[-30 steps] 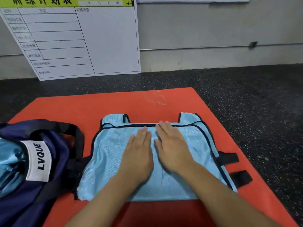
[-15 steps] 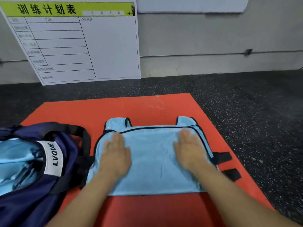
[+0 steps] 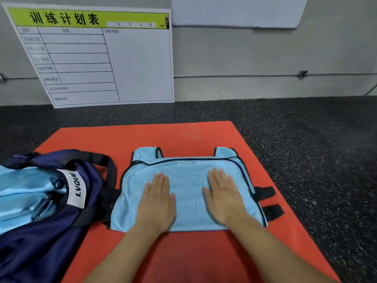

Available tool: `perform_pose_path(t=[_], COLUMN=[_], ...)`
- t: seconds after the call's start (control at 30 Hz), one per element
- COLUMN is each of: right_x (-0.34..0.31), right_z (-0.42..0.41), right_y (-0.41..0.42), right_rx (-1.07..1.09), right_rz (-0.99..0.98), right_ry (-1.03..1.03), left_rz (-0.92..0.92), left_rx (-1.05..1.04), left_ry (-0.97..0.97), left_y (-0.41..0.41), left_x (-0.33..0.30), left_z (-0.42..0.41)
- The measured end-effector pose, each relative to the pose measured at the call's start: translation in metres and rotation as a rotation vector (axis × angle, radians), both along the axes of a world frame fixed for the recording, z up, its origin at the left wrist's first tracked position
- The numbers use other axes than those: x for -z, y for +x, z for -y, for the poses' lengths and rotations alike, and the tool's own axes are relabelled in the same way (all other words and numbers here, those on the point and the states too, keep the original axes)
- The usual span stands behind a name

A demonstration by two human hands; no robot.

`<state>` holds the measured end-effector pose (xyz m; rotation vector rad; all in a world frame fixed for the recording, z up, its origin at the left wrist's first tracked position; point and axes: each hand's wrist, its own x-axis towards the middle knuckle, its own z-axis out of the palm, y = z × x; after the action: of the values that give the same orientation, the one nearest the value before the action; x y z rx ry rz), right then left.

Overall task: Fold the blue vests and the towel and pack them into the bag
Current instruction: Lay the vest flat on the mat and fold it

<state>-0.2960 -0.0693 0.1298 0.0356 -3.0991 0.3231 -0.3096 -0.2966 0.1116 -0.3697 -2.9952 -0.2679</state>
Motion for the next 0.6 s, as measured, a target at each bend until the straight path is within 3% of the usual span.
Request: perform_pose_path(t=[0.1,0.27,0.37,0.47,0.53,0.6], right_x=[0.02,0.02,0.01,0.005,0.013,0.019], right_z=[0.036,-0.038,-0.04,0.012,0.043,0.037], right_y=[0.029,0.037,0.027,0.022,0.028,0.032], right_rx=[-0.192,0.055,0.157,0.029,-0.119,-0.116], right_rz=[-0.018,0.034,0.068,0.073,0.045,0.029], right_ry=[-0.014,0.074,0.05,-0.056,-0.031,0.0], left_rz=[0.049,0.081,0.076,0.092,0.073,0.075], left_rx=[0.104,-0.115,-0.212,-0.115,-0.009,-0.007], left_ry=[0.025,0.0,-0.027,0.036,0.026,0.028], left_y=[0.024,0.019,0.014,0.021,0.033,0.035], left_x=[0.014,0.009,0.001,0.001,0.011,0.011], left_z=[-0.027,0.035,0.046,0.001,-0.024,-0.018])
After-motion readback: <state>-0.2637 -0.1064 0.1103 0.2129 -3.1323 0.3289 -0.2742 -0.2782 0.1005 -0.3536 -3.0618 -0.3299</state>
